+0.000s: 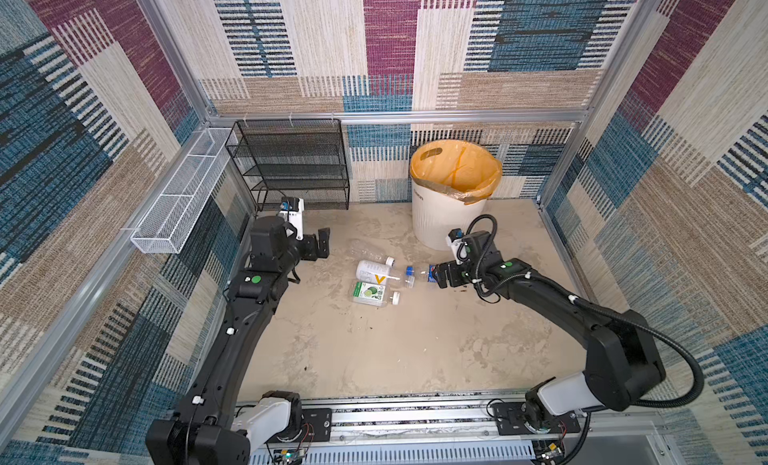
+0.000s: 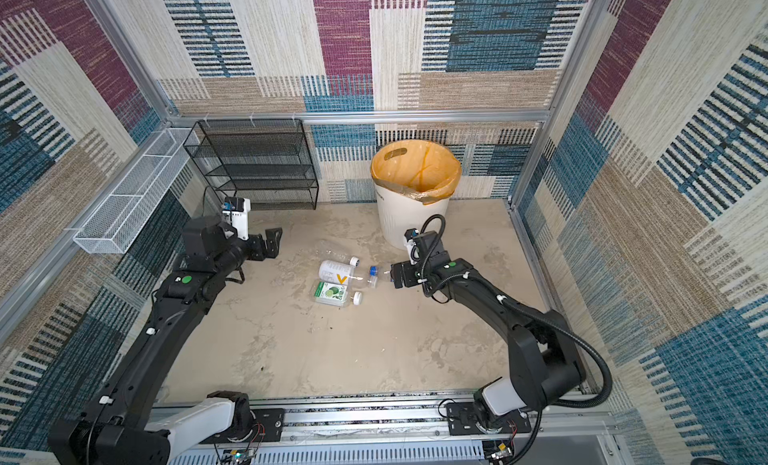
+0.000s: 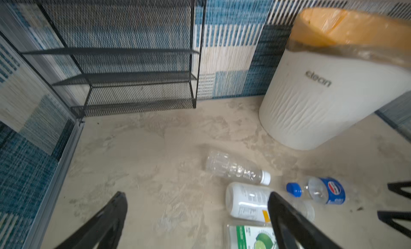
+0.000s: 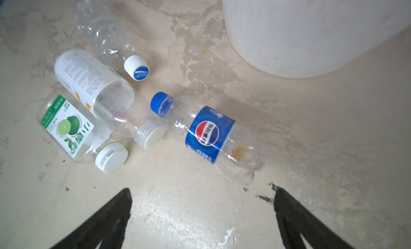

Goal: Throw the plastic bottles in the bin
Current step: Pick up the plastic bottle from the center of the table.

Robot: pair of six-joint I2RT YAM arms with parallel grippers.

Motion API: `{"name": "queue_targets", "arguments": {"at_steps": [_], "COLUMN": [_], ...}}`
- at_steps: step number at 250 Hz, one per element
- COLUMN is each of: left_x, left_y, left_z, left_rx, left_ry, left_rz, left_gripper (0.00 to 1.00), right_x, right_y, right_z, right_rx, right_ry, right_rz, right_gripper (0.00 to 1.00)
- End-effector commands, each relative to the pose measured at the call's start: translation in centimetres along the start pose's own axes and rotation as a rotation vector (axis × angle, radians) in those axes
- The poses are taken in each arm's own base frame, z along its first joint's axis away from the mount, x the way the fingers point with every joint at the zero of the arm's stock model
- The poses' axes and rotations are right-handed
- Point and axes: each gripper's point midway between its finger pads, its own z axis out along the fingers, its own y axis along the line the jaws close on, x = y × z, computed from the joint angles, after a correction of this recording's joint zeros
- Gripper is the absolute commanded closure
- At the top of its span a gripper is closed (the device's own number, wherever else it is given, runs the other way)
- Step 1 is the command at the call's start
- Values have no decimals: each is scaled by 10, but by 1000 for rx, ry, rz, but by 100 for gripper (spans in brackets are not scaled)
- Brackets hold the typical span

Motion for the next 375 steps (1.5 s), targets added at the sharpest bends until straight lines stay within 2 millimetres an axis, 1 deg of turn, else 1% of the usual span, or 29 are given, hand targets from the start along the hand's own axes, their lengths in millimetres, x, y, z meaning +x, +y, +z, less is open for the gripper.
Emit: {"name": "queue_targets", "arguments": {"at_steps": [1,24,38,52,71,86,122,147,176,193,209,235,255,266,289,313,333,359,375], "left_x": [14,38,47,48,44,46,48,47,47,48,49,48,49,49,48,49,49,48,48], "left_y": [11,6,5,2,-2,-4,-17,-19,-24,-22,-21,-22,-19,-19,-20,-20,-20,-23,-23], "left_z": [-1,3,4,4,4,6,8,10,12,13,13,15,16,16,17,17,17,17,17], "left_rx": [-57,-20,-12,0,23,35,116,131,162,157,152,165,156,154,166,168,168,188,191], "left_ry": [-26,-18,-14,-6,-4,-3,9,7,16,22,23,21,25,24,21,24,24,21,23], "left_rz": [16,-5,-13,-2,10,-4,-13,-11,-15,-12,-13,-18,-23,-26,-36,-39,-42,-49,-52], "left_gripper": [1,1,1,1,1,1,4,4,6,6,6,7,7,7,8,8,9,9,10], "right_x": [-4,-15,-22,-24,-19,-12,1,7,9,14,20,28,29,28,21,9,2,-6,-13], "right_y": [-22,-21,-19,-14,-8,-6,-3,-2,1,4,2,0,-1,-1,1,8,12,12,12], "right_z": [12,17,19,24,38,49,72,85,93,97,101,102,98,95,81,60,40,11,-13], "right_rx": [160,165,155,128,80,58,6,-13,-31,-49,-51,-41,-37,-36,-26,-46,-58,-42,-34], "right_ry": [39,8,-10,3,54,94,161,193,185,195,213,212,203,193,149,72,8,-69,-139], "right_rz": [-173,-276,-322,-370,-416,-444,-476,-488,-493,-492,-490,-489,-470,-458,-420,-371,-343,-306,-275], "right_gripper": [1,1,1,1,1,2,1,1,0,3,5,9,16,21,33,44,51,53,53]}}
